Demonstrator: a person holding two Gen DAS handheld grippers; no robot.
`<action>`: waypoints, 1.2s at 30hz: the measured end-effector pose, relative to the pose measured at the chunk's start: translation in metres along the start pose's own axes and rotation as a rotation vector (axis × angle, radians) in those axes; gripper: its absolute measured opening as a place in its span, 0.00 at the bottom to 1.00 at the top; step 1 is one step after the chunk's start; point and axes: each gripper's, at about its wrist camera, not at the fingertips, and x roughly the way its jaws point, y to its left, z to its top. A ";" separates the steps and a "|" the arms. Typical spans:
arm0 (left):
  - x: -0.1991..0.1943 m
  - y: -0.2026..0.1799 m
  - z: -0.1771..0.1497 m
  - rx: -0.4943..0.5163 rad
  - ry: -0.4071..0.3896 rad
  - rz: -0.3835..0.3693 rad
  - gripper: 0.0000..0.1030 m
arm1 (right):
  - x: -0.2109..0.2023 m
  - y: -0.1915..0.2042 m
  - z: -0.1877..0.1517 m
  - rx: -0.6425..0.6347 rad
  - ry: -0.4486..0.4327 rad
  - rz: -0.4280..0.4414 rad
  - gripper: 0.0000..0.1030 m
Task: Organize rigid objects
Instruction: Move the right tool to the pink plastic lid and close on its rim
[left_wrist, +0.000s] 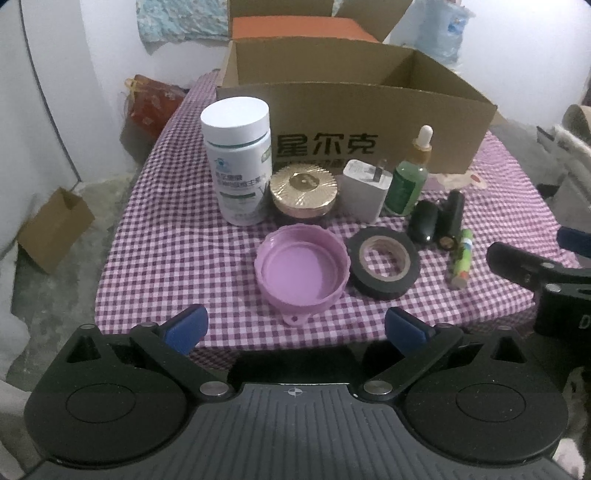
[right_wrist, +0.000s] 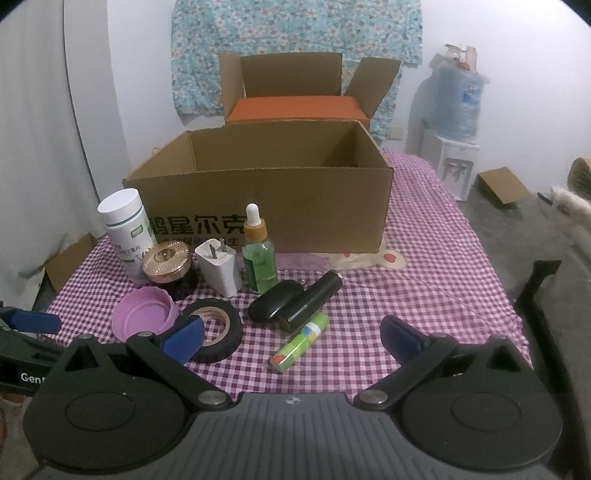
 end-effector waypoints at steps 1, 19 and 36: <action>0.001 0.001 0.001 -0.004 0.003 -0.005 0.99 | 0.001 0.000 0.000 0.000 0.001 0.000 1.00; 0.005 -0.001 0.004 0.049 -0.023 -0.024 1.00 | 0.014 -0.001 0.009 0.011 0.003 0.057 1.00; 0.029 0.007 0.002 0.103 -0.047 0.025 0.98 | 0.052 0.029 0.041 0.000 0.105 0.348 0.93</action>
